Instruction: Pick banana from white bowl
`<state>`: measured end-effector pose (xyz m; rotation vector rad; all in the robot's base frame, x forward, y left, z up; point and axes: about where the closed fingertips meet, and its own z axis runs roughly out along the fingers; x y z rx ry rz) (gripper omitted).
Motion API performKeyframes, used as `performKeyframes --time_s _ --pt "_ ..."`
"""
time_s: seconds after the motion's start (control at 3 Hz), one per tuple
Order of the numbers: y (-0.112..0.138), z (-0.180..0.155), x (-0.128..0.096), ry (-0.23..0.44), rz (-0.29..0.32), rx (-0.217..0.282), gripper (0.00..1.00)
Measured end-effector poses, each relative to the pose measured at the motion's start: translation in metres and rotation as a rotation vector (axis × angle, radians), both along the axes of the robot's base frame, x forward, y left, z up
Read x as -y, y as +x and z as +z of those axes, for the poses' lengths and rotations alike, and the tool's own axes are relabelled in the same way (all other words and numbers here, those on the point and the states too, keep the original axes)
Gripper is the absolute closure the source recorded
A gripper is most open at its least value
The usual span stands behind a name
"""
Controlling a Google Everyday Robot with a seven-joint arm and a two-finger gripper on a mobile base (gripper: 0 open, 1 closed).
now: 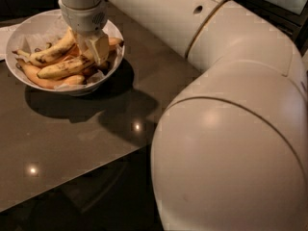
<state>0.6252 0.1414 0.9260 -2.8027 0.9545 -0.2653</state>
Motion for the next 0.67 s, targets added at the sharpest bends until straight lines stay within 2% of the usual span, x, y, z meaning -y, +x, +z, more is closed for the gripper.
performKeyframes --time_s 0.33,0.67 --pt "0.0001 0.0000 0.0000 0.000 0.000 0.000 1.00" --pt "0.0017 0.0029 -0.0035 0.014 0.003 0.019 1.00"
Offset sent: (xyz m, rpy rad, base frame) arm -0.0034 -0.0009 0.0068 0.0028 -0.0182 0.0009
